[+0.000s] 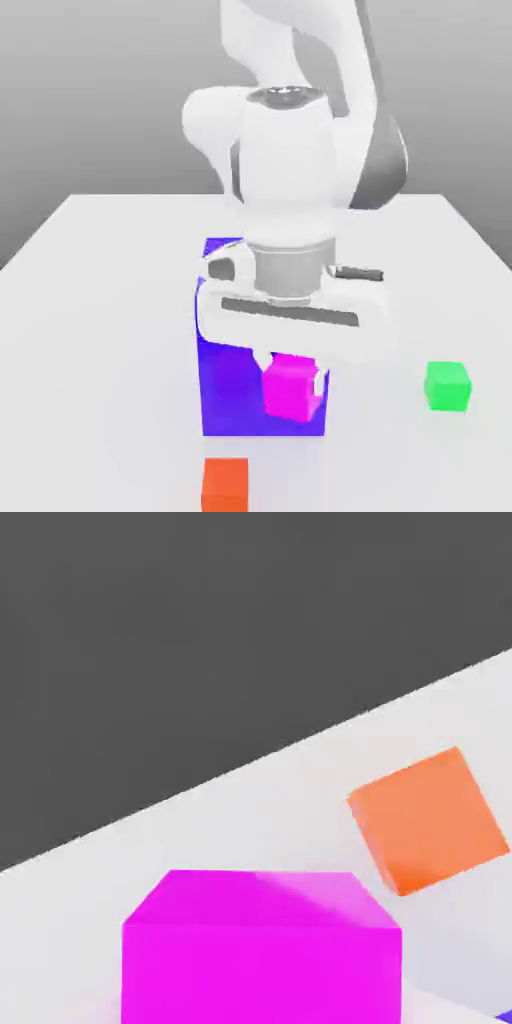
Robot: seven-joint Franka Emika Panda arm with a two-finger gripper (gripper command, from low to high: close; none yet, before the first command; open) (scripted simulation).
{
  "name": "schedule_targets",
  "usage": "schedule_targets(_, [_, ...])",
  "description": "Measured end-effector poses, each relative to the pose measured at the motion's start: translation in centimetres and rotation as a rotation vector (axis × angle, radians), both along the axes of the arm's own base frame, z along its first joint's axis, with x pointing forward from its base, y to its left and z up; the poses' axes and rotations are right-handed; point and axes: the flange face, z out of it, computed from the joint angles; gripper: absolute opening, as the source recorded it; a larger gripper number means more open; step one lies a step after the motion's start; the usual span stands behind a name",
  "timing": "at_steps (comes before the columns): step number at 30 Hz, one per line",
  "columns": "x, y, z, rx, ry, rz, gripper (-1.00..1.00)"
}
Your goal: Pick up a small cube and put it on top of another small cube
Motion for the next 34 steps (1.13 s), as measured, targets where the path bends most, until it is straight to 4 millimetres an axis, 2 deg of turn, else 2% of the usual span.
schedule_targets(2, [-1.2,3.9,0.0,-0.017,0.004,0.162,-1.0])
schedule_targets(7, [-5.7,11.2,-0.9,-0.067,0.036,0.522,-1.0])
schedule_targets(12, [-11.7,17.6,-2.0,-0.123,0.069,0.889,-1.0])
schedule_targets(13, [-13.0,18.3,-2.4,-0.136,0.081,0.95,-1.0])
schedule_targets(14, [-13.5,18.0,-3.0,-0.147,0.099,0.965,-1.0])
schedule_targets(18, [-13.0,17.0,-4.4,-0.165,0.121,0.949,-1.0])
schedule_targets(32, [-13.4,17.3,-9.7,-0.163,0.118,0.962,-1.0])
schedule_targets(33, [-13.5,17.3,-10.1,-0.16,0.117,0.963,1.0])
schedule_targets(34, [-13.5,17.3,-10.1,-0.16,0.117,0.963,1.0])
